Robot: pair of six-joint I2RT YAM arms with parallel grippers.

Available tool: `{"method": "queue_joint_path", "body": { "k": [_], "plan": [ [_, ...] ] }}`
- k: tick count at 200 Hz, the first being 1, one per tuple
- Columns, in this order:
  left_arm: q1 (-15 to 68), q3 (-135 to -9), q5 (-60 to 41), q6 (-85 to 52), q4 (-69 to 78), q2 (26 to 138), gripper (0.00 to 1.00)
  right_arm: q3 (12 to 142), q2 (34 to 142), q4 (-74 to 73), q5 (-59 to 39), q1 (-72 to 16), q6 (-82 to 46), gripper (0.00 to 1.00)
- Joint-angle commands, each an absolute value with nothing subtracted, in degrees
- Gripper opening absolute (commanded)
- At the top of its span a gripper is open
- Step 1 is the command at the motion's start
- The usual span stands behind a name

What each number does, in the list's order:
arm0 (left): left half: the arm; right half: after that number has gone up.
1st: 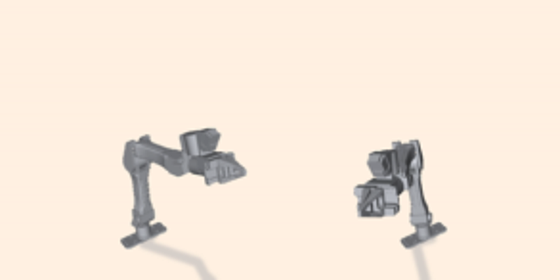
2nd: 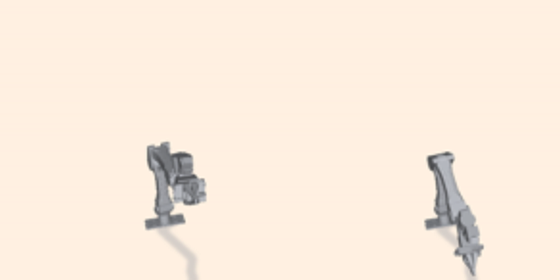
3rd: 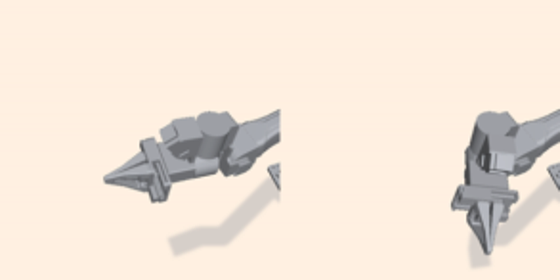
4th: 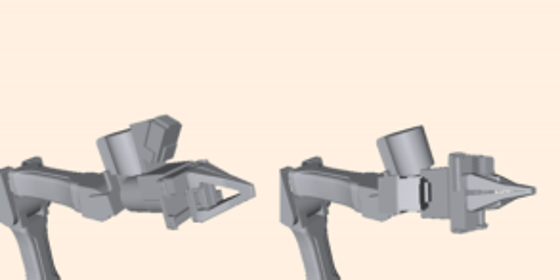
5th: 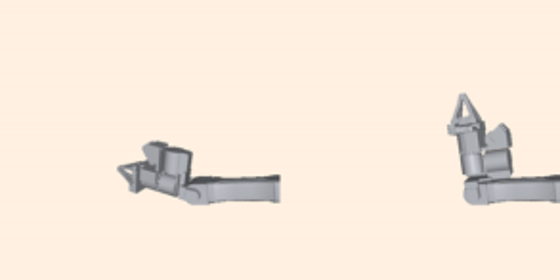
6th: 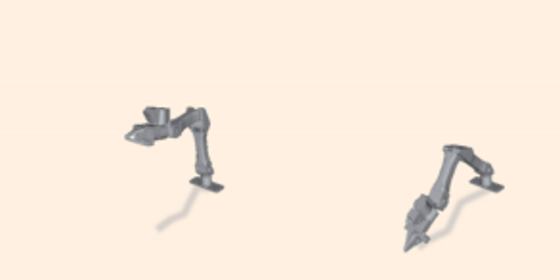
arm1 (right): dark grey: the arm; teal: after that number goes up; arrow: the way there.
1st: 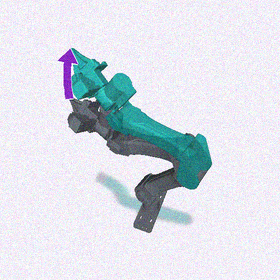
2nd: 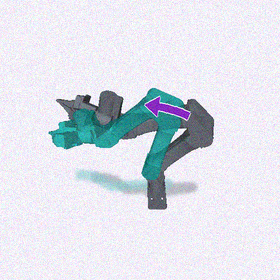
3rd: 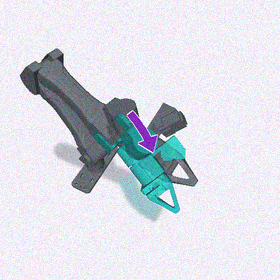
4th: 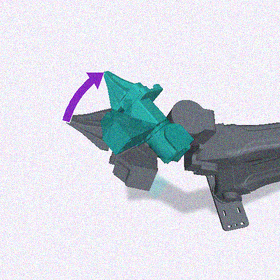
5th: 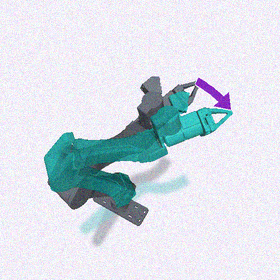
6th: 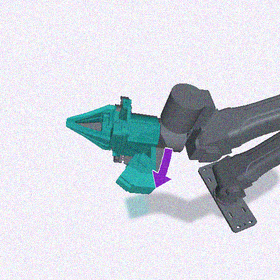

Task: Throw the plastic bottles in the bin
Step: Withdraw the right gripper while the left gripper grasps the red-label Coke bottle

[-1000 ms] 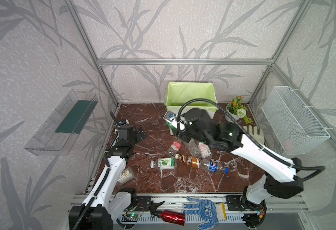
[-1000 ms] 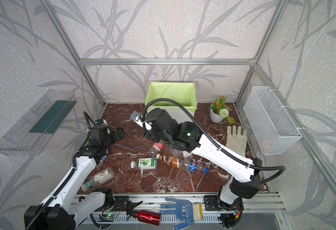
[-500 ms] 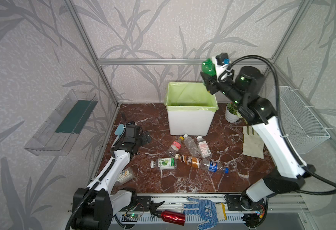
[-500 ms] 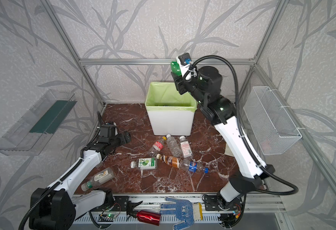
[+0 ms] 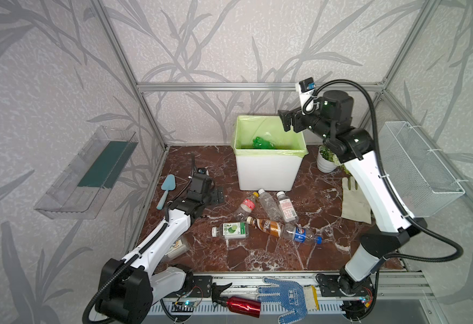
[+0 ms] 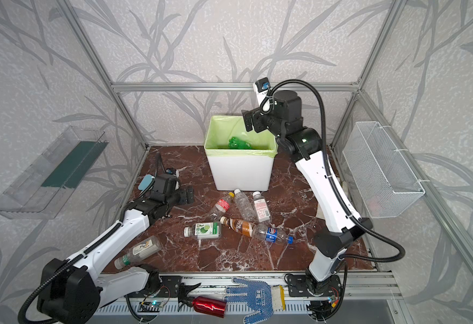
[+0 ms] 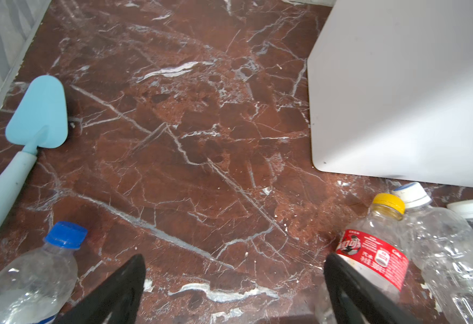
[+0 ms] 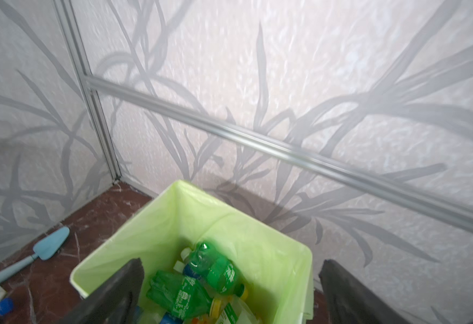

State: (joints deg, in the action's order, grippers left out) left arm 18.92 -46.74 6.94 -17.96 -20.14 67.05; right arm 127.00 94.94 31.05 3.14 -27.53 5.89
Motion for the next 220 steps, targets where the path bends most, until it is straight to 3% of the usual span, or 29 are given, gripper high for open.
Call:
{"method": "queue_joint_path", "body": {
  "k": [1,47,122,173,220],
  "plan": [
    [20.9,-48.3,5.6,-14.6,-21.1,68.6,0.98,124.8,93.8,29.7,4.7,-26.8,6.3,0.99],
    [25.9,-50.8,2.2,-12.9,-22.9,74.1,0.97,115.1,88.9,28.8,4.6,-22.4,3.3,0.99],
    [32.4,-57.5,-3.3,-12.7,-25.9,85.7,0.95,77.5,72.1,21.8,-2.5,-7.4,-8.9,0.99],
    [34.5,-61.9,-3.5,-14.3,-28.5,92.7,0.91,56.8,63.6,19.5,-7.0,1.0,-14.1,0.99],
    [35.4,-63.9,-0.4,-15.1,-30.1,97.1,0.89,46.3,59.5,17.8,-10.9,5.3,-17.4,0.99]
  ]
}}
